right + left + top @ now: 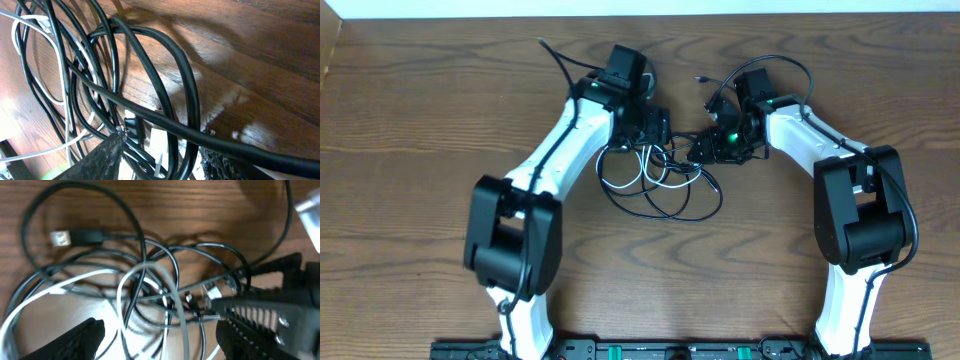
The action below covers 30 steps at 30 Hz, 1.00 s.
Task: Untangle cables
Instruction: 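Lift the left gripper high to the upper left, drawing out a white cable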
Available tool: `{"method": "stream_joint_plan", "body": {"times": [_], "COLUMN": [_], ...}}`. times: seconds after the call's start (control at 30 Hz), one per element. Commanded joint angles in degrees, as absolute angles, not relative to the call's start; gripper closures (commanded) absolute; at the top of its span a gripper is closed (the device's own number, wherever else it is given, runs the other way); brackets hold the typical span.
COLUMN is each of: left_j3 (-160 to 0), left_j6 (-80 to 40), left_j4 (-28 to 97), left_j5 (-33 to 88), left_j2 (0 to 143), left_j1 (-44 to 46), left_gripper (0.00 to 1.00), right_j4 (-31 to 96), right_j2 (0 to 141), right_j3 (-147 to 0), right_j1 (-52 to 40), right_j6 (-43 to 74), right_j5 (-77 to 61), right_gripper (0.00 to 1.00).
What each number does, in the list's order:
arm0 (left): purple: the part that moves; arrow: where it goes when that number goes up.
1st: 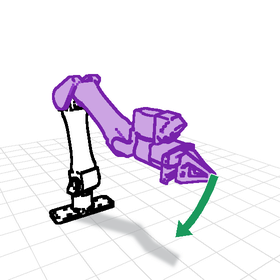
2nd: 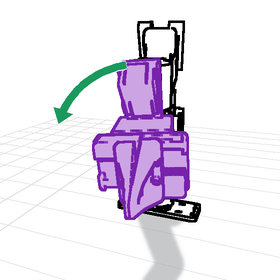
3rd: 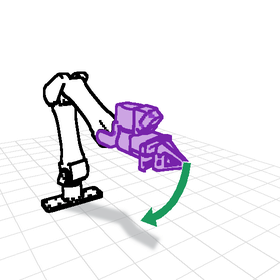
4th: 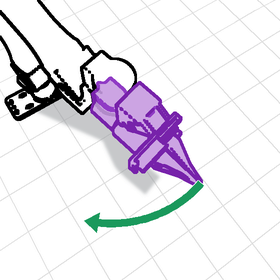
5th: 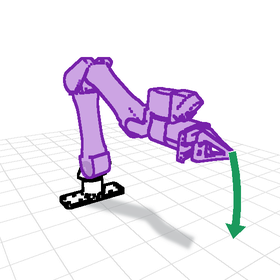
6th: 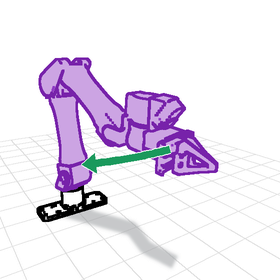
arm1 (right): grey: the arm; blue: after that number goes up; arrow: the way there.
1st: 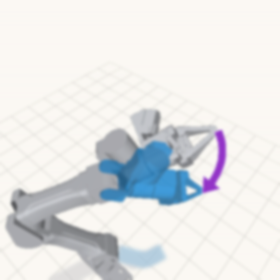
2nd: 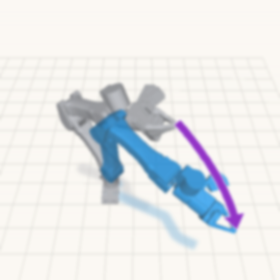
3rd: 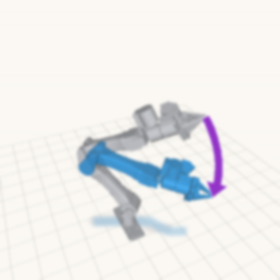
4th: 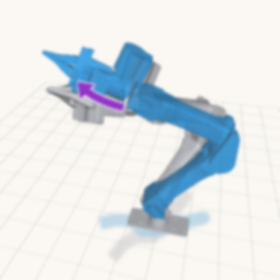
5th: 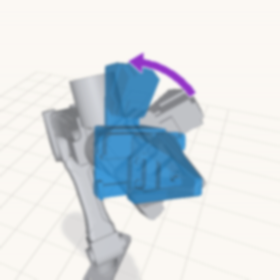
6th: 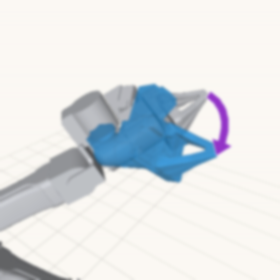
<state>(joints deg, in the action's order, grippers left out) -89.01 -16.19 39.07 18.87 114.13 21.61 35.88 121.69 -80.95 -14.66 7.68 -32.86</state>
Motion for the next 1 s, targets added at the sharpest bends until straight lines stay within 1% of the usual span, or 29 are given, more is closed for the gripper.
{"method": "stream_joint_plan", "body": {"times": [0.0, 0.1, 0.17, 0.23, 0.3, 0.37, 0.43, 0.63, 0.97], "left_j3": [-89.6, -89.6, -89.6, -89.6, -89.6, -89.6, -89.6, -89.6, -89.6], "left_j6": [-15.1, -15.1, -15.1, -15.1, -15.1, -15.1, -15.1, -15.2, -15.5], "left_j4": [36.6, 35.1, 34.8, 34.6, 34.1, 33.5, 32.6, 30.6, 30.6], "left_j5": [18.7, 18.4, 18.4, 18.4, 18.4, 18.4, 18.4, 17.8, 8.2], "left_j2": [117.6, 118.9, 119.4, 119.5, 119.5, 119.5, 119.3, 115.7, 99.9], "left_j1": [21.7, 21.7, 21.7, 21.7, 21.7, 21.7, 21.6, 21.0, 20.8], "left_gripper": [0.26, 0.28, 0.31, 0.37, 0.50, 0.69, 0.91, 0.93, 0.93], "right_j4": [36.0, 36.0, 36.0, 36.0, 36.0, 36.0, 36.0, 36.1, 36.0], "right_j2": [122.7, 122.7, 122.7, 122.7, 122.7, 122.7, 122.7, 122.7, 122.7], "right_j3": [-80.4, -80.4, -80.4, -80.4, -80.4, -80.4, -80.4, -80.4, -80.4], "right_j1": [-14.7, -14.7, -14.7, -14.7, -14.7, -14.7, -14.7, -14.7, -14.7], "right_j6": [7.9, 7.9, 7.9, 7.9, 7.9, 7.9, 7.9, 7.9, 7.9], "right_j5": [-28.4, -28.4, -28.3, -27.4, -27.3, -27.3, -27.3, -27.3, -27.3], "right_gripper": [0.51, 0.50, 0.50, 0.50, 0.49, 0.49, 0.49, 0.49, 0.48]}}
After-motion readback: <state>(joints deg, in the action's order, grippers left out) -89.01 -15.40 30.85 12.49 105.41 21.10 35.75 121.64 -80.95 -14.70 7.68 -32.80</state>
